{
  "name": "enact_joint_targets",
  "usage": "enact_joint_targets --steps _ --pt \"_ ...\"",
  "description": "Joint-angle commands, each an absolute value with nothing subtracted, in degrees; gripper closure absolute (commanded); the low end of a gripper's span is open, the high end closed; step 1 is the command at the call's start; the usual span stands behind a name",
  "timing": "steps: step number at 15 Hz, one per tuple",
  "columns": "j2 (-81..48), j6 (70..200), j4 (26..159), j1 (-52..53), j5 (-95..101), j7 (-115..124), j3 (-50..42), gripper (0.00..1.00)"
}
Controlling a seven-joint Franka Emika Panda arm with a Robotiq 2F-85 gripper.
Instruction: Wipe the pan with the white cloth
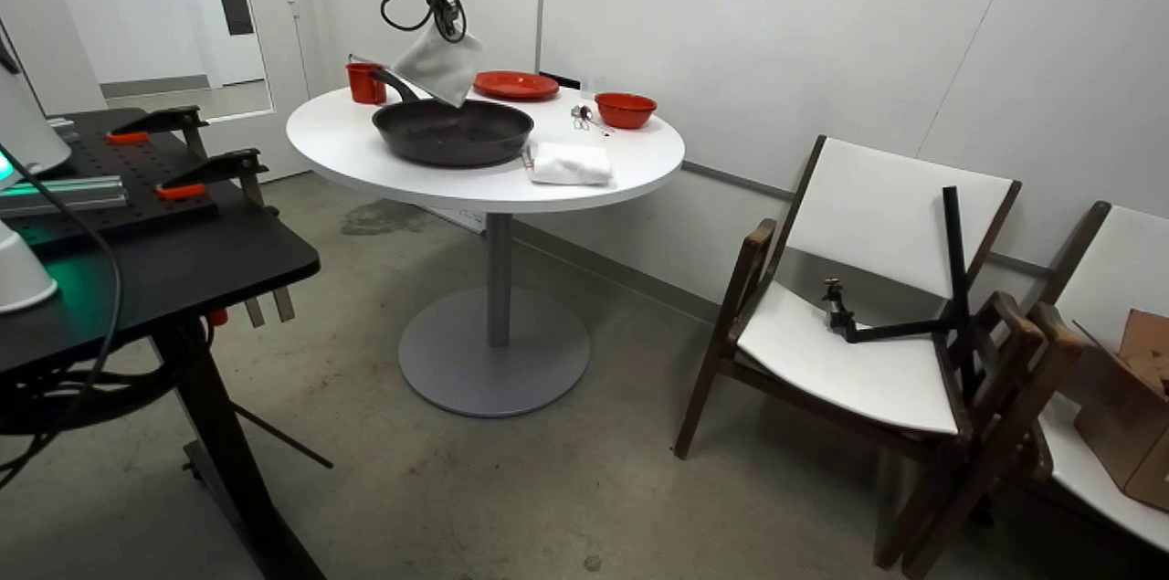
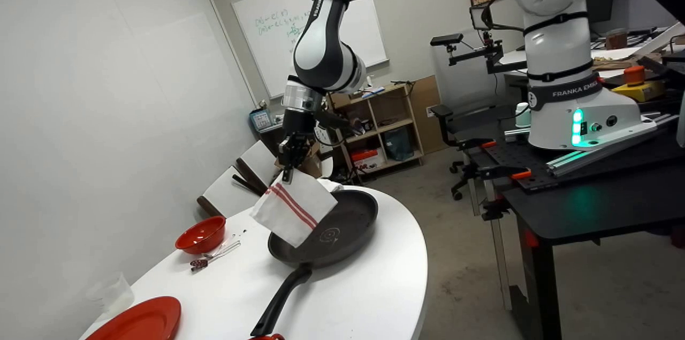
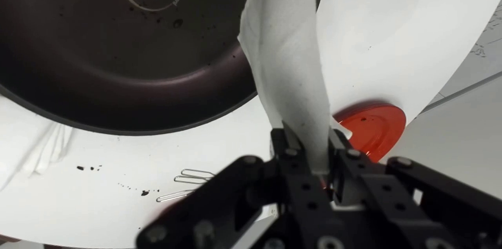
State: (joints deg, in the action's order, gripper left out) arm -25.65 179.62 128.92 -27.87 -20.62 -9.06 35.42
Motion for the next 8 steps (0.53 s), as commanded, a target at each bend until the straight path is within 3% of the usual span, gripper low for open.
enact_joint_targets --steps 1,2,8 --pt "-25.65 179.65 128.92 -27.87 -20.63 -9.06 35.5 0.84" --pt "-25.66 179.66 128.92 -27.87 -20.64 -9.06 35.54 0.95" --pt "-26.7 172.76 126.45 -17.02 -17.75 -2.61 19.59 0.95"
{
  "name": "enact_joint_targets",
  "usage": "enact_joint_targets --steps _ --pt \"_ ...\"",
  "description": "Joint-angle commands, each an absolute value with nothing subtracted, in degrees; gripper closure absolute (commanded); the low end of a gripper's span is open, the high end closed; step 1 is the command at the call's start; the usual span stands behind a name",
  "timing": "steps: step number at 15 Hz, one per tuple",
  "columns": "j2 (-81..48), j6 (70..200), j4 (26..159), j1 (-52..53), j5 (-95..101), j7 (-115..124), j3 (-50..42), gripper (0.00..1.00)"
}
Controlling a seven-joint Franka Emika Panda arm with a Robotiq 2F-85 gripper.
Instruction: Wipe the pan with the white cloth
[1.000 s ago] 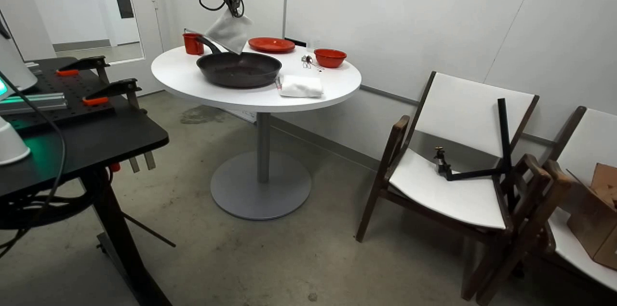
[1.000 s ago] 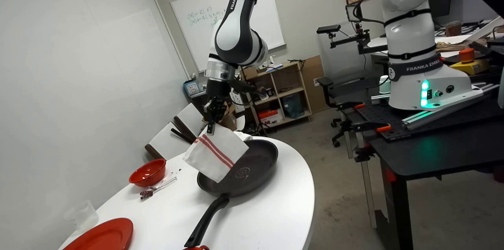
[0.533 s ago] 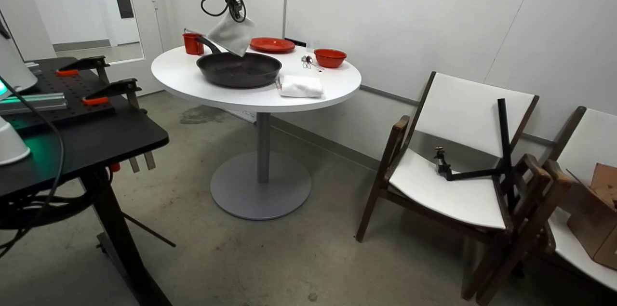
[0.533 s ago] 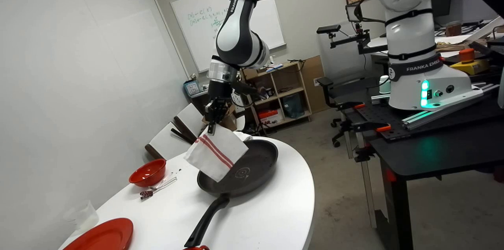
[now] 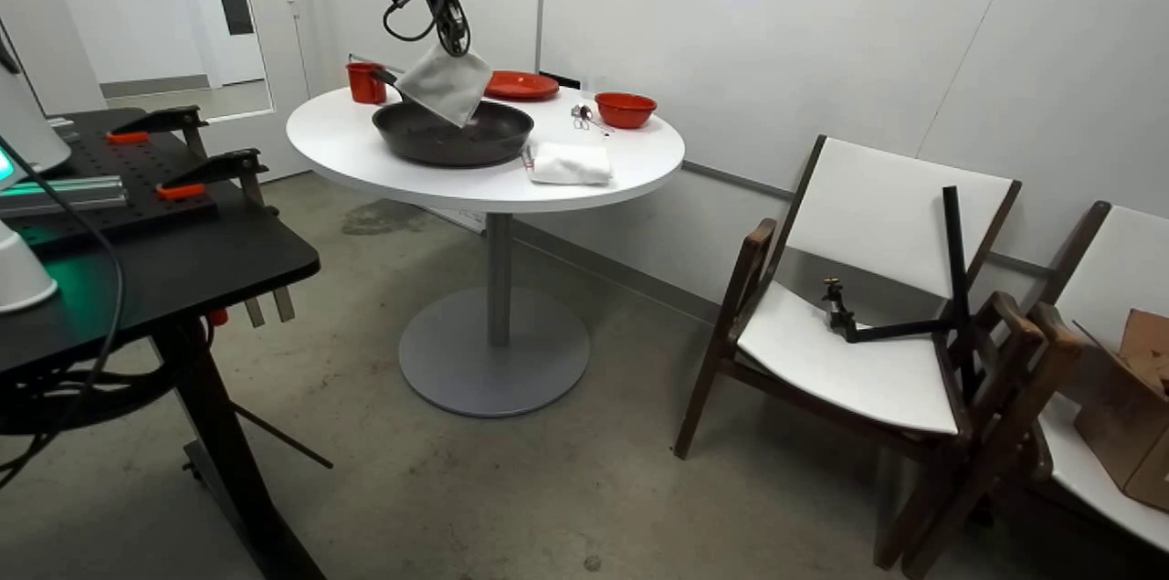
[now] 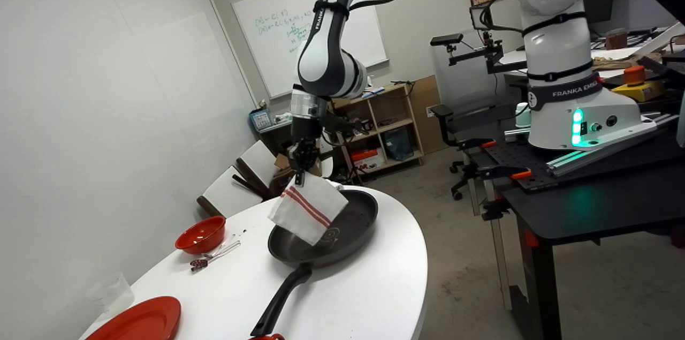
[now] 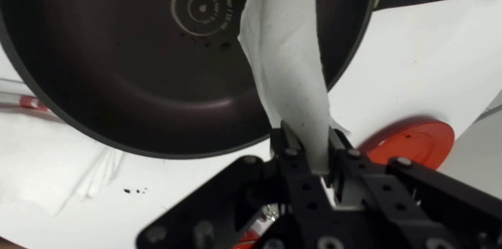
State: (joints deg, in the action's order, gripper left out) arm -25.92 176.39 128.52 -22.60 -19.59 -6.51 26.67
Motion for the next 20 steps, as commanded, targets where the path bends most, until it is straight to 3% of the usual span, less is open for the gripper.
enact_joint_targets --steps 1,9,14,20 --pt "-26.82 171.56 126.16 -15.02 -17.52 -1.73 17.11 0.95" --pt "-31.69 156.41 119.33 6.94 -2.76 16.91 -8.05 0.95" --pt "-36.41 149.24 113.63 11.05 2.11 23.3 -10.99 0.95" --pt "-43.56 152.11 109.23 19.95 11.22 34.11 -18.73 0.95"
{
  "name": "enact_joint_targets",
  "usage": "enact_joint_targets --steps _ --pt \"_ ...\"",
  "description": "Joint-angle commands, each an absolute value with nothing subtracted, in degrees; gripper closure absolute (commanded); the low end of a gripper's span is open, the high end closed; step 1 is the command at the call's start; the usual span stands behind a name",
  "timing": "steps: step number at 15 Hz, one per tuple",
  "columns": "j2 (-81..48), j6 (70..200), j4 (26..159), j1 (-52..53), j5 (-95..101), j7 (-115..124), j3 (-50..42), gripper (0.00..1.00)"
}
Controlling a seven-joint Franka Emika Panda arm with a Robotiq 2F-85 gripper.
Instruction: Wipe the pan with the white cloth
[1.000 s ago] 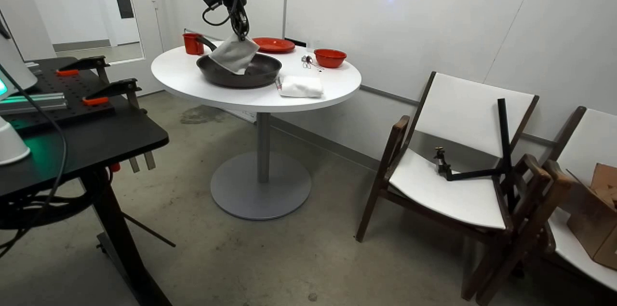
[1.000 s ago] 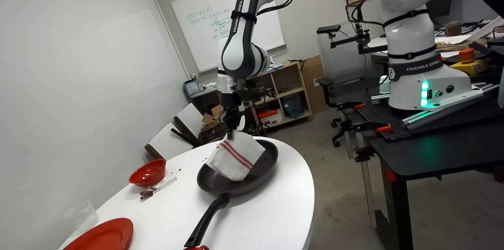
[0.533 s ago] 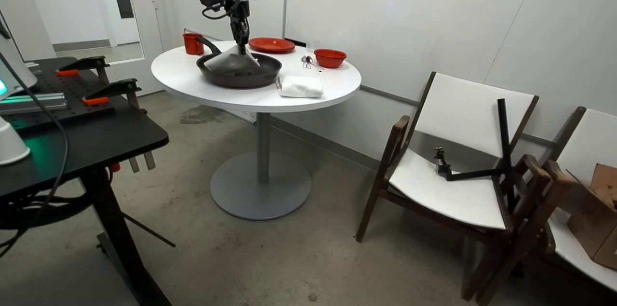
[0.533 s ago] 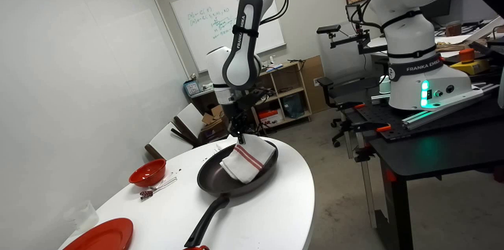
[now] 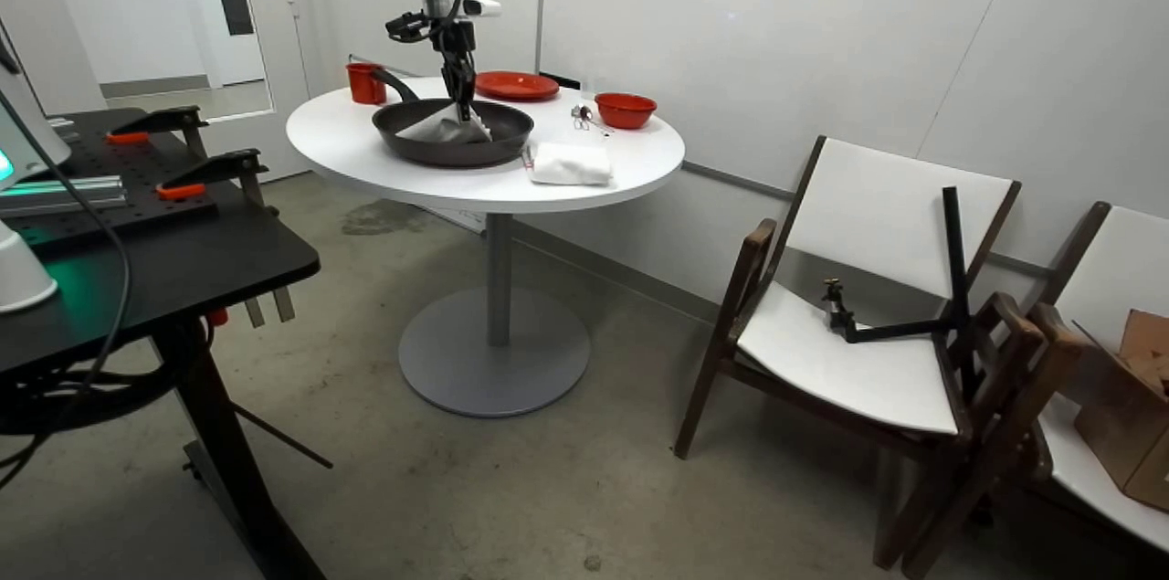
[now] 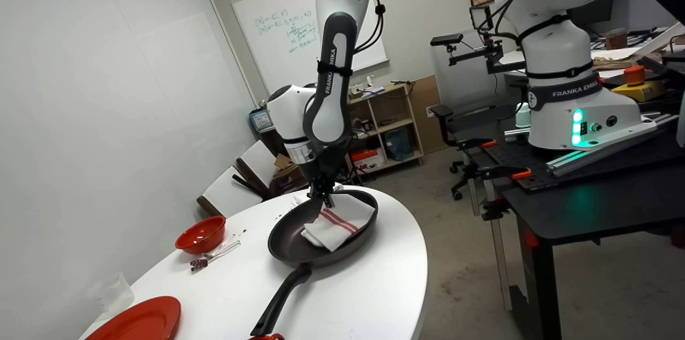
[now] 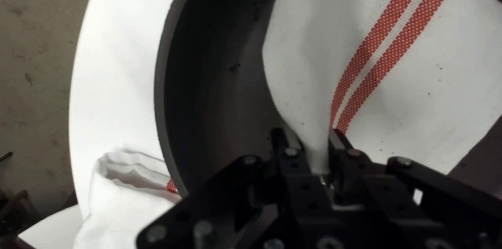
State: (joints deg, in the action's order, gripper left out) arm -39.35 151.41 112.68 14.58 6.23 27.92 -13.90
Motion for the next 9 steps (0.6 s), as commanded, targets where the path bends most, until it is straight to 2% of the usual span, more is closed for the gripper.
enact_joint_targets --steps 1,9 --pt "-44.64 152.77 108.71 21.84 12.94 36.03 -20.39 0.95" --pt "-50.0 156.71 106.87 31.9 21.13 49.21 -27.7 0.95"
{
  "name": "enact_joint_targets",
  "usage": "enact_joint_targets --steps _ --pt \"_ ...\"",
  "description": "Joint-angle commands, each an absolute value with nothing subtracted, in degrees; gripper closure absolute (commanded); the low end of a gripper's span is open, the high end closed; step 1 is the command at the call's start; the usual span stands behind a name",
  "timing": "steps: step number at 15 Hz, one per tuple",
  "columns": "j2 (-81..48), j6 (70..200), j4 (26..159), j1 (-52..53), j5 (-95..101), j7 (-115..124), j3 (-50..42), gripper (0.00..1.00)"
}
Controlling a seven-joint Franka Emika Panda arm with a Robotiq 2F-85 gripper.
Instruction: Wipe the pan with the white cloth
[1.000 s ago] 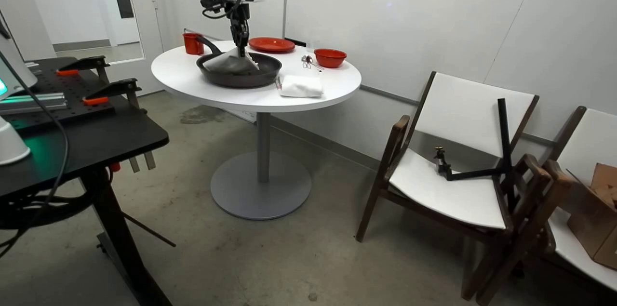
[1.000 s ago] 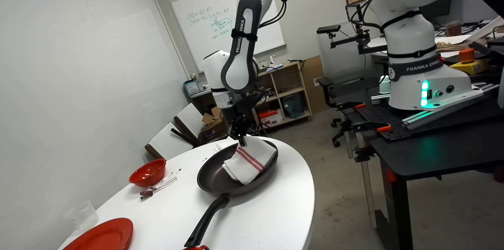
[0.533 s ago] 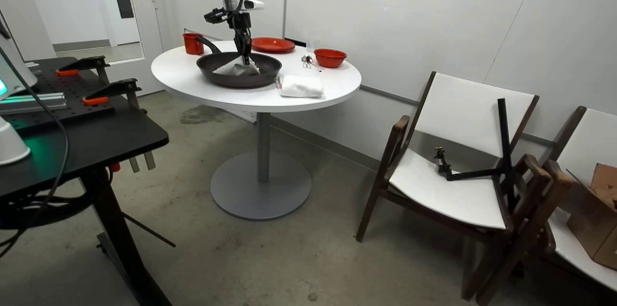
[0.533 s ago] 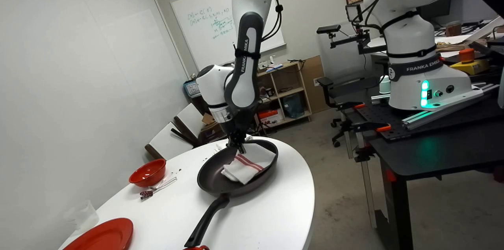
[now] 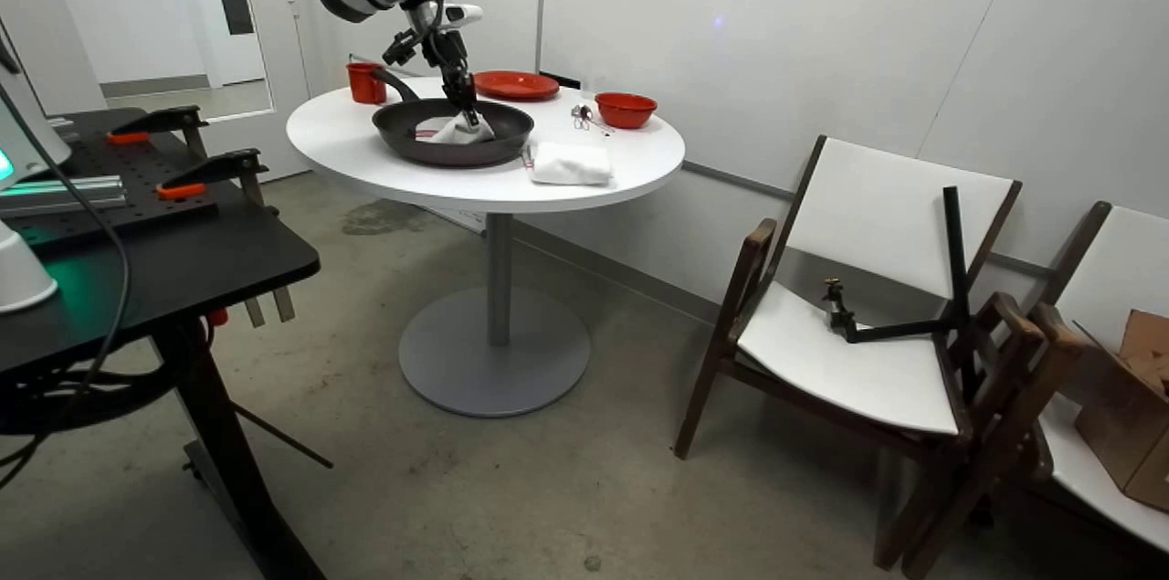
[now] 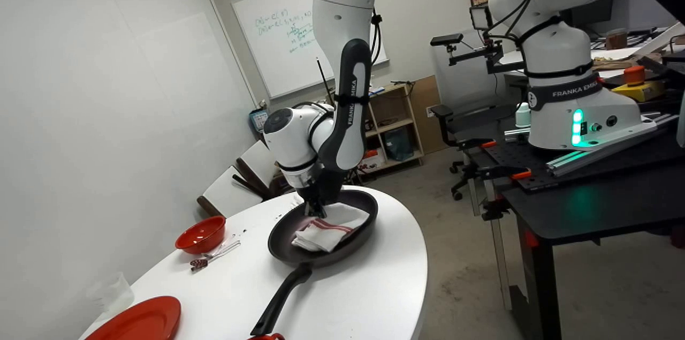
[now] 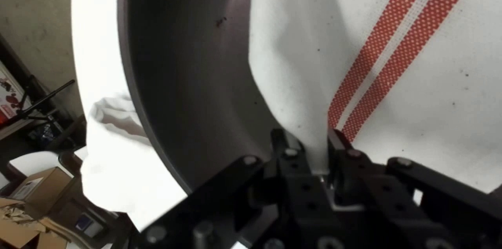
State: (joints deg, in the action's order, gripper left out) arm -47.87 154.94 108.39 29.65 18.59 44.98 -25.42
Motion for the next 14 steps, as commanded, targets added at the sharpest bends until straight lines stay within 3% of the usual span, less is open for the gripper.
enact_joint_targets --steps 1,8,14 --pt "-49.56 157.75 107.31 31.19 20.73 48.6 -26.59 0.95" --pt "-44.94 169.89 110.95 16.46 11.12 34.57 -11.11 0.95" --pt "-44.15 167.95 111.12 8.2 0.0 23.69 -4.07 0.95"
